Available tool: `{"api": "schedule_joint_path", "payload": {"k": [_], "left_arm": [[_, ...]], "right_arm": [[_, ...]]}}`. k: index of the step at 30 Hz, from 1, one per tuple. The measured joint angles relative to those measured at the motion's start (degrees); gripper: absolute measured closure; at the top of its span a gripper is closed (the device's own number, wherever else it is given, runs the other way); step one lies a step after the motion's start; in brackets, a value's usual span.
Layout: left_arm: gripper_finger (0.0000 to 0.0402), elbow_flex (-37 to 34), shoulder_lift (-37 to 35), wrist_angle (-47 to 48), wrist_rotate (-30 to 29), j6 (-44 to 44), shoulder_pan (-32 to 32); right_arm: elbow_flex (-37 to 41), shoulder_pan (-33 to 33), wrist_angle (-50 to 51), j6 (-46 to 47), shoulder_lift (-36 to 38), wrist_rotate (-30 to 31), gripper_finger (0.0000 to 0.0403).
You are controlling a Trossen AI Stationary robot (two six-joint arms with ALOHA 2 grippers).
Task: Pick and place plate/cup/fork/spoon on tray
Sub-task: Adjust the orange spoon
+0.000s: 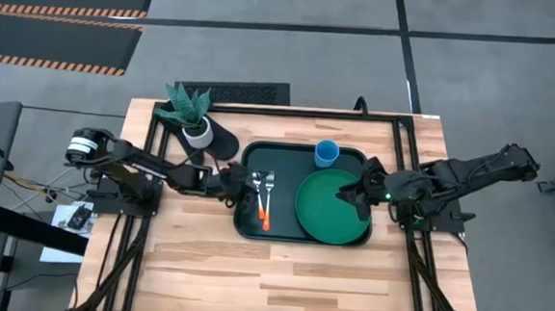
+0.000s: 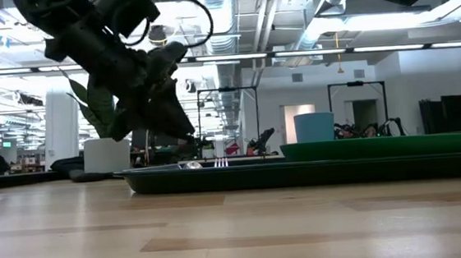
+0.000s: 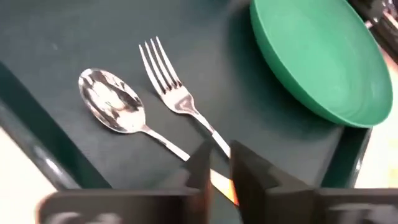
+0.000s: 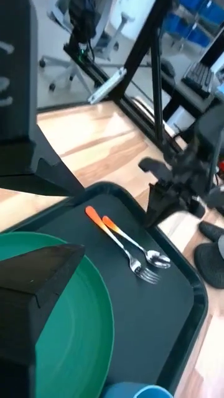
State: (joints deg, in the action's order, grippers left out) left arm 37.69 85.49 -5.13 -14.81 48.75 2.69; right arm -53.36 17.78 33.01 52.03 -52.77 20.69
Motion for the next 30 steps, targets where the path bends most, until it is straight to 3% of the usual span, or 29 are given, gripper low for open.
{"api": "schedule_joint_path", "payload": {"k": [2, 5, 13, 17, 22, 26, 30], "left_arm": [[0.0388, 0.0, -0.02, 0.06, -3.33, -0.06, 1.49], [0.0396, 0.0, 0.04, 0.0, -5.05, 0.21, 3.15], [0.0401, 1.31, 4.54, -3.19, -6.44, 1.19, 7.57], [0.0401, 2.82, 2.47, -2.58, -7.25, 2.19, 10.46], [0.0401, 3.13, -5.02, 10.13, -12.56, 8.55, 14.76], [0.0401, 3.1, -10.91, 23.29, -19.08, 16.99, 19.36], [0.0401, 3.08, -14.35, 30.3, -24.14, 22.75, 23.13]], "right_arm": [[0.02, -0.3, 0.2, 0.0, -0.74, 0.11, 0.0244], [0.02, -0.35, -0.11, 0.17, -2.14, 0.3, 0.0244], [0.01, -0.33, -0.61, 0.36, -7.09, 0.31, 0.0244], [-0.28, -1.45, -4.55, -2.91, -12.68, -1.83, 0.0251], [-6.06, -5.4, -11.32, -11.57, -24.4, -7.32, 0.0283], [-13.38, -7.62, -11.03, -18.56, -35.18, -9.93, 0.0315], [-20.79, -8.2, -11.17, -23.68, -44.68, -10.91, 0.0358]]}}
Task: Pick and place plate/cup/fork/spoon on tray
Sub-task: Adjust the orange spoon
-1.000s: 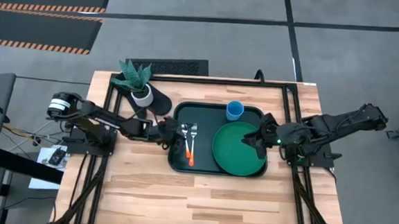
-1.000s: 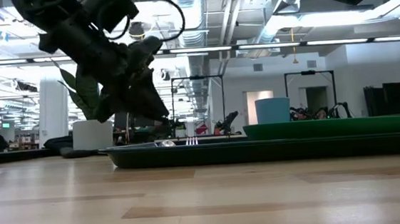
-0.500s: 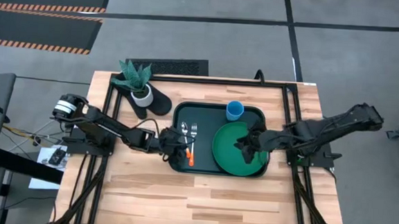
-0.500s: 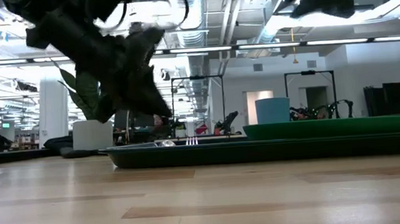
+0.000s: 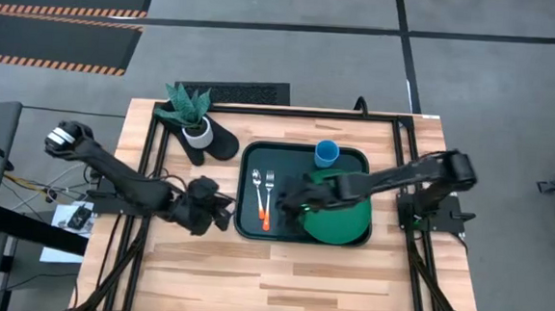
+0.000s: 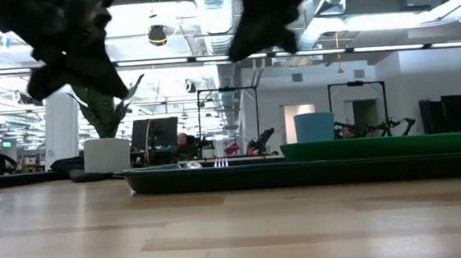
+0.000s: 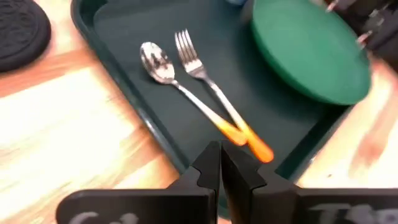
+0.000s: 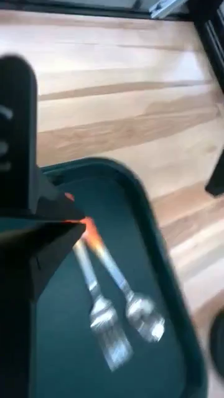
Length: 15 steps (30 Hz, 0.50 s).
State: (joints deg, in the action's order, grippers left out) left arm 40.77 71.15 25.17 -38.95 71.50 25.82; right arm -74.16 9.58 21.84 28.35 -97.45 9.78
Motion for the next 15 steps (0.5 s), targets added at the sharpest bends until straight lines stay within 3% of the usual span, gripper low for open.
{"api": "schedule_joint_path", "payload": {"k": [3, 8, 15], "left_arm": [[0.0401, 0.0, -1.28, 1.97, -2.17, 3.29, 2.33], [0.0401, 0.0, -2.51, 2.79, -2.89, 4.81, 5.66], [0.0401, 0.0, -2.86, 2.99, -3.4, 6.25, 8.6]], "right_arm": [[-4.54, 0.0, 0.29, -2.27, -6.46, -1.91, 0.0392], [-10.09, 0.04, 1.32, -2.79, -15.52, -3.88, 0.0391], [-12.49, -0.32, 2.46, -1.59, -21.89, -4.5, 0.0396]]}}
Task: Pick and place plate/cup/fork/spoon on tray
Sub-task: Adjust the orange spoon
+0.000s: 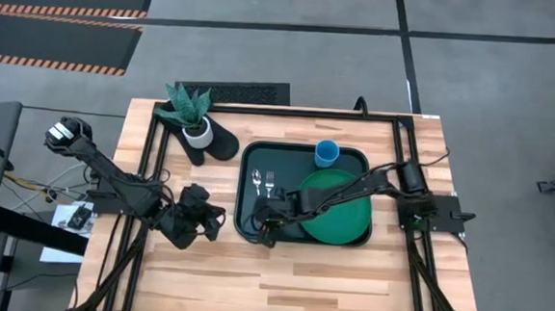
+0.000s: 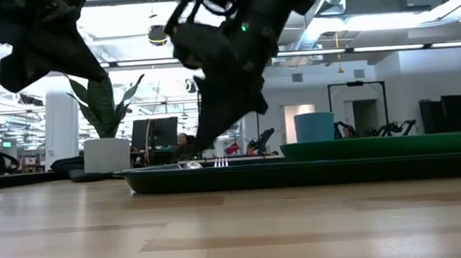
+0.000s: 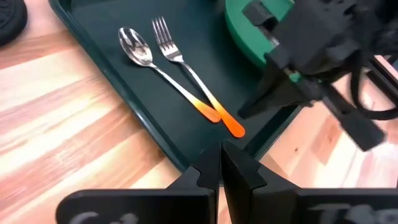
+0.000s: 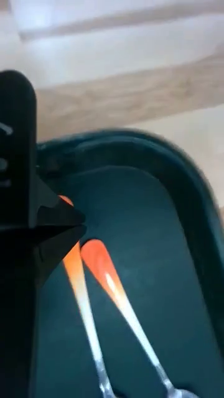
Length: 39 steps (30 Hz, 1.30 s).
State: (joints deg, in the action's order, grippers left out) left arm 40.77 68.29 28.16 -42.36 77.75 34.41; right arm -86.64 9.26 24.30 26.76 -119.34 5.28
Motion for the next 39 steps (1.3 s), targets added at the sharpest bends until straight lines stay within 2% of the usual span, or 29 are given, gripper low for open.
{"api": "schedule_joint_path", "payload": {"k": [6, 32, 35, 39], "left_arm": [[0.0401, 0.0, 0.0, 0.17, -0.54, 0.14, 0.95], [0.0401, 0.0, 0.04, 0.9, -3.52, 0.21, 0.97], [0.0401, 0.0, 0.05, 0.65, -5.92, -0.86, -0.05], [0.0401, 0.0, 1.49, -2.23, -6.1, -7.07, -4.63]], "right_arm": [[-0.17, -0.86, -0.22, -0.18, -1.94, 0.22, 0.0398], [0.12, -2.19, 0.19, 0.13, -1.6, 1.93, 0.0399], [-1.0, -1.97, 5.24, 0.14, 2.38, 1.51, 0.0398], [-2.41, -1.03, 14.93, 0.65, 12.83, 5.0, 0.0396]]}}
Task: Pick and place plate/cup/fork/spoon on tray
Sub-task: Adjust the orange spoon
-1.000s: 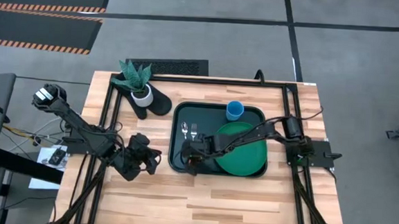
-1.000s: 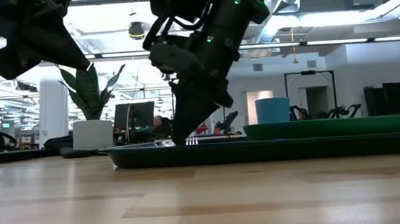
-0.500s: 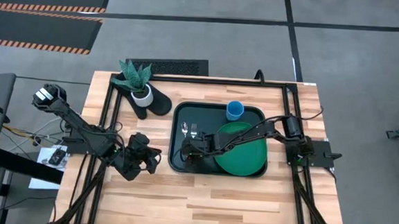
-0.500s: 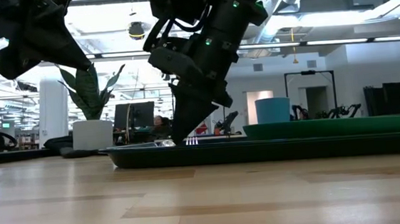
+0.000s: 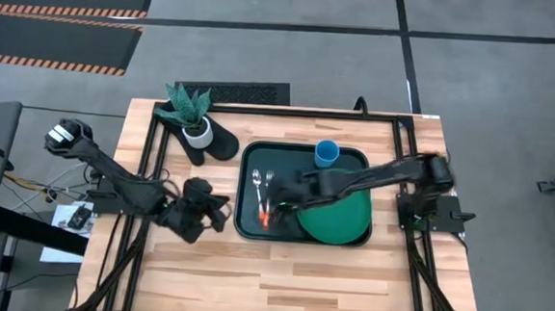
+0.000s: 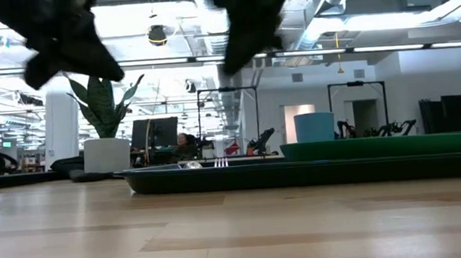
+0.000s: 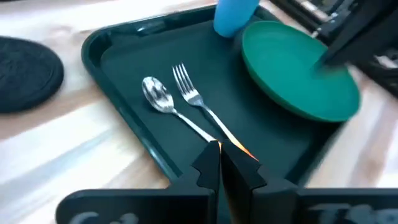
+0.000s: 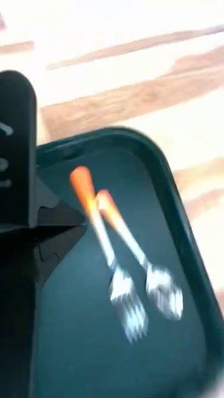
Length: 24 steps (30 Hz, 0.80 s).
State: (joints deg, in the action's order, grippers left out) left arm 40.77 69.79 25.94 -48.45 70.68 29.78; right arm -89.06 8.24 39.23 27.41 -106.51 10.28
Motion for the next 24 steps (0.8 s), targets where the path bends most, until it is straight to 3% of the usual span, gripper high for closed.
{"api": "schedule_joint_path", "payload": {"k": [6, 12, 19, 24], "left_arm": [[0.0401, -0.04, 9.93, -21.99, 4.62, -18.65, -7.65], [0.0401, -0.04, 20.73, -30.96, 6.13, -20.2, -11.14], [0.0401, -0.06, 30.0, -43.54, 13.19, -25.9, -12.79], [0.0401, -0.04, 31.71, -46.43, 13.82, -29.13, -13.16]], "right_arm": [[0.02, 4.11, 11.64, 6.37, 16.37, 11.76, 0.0396], [0.04, 11.36, 19.21, 16.68, 26.62, 21.37, 0.0395], [0.09, 21.02, 22.69, 27.21, 30.24, 30.64, 0.0395], [0.09, 24.33, 24.73, 32.0, 29.39, 31.89, 0.0395]]}}
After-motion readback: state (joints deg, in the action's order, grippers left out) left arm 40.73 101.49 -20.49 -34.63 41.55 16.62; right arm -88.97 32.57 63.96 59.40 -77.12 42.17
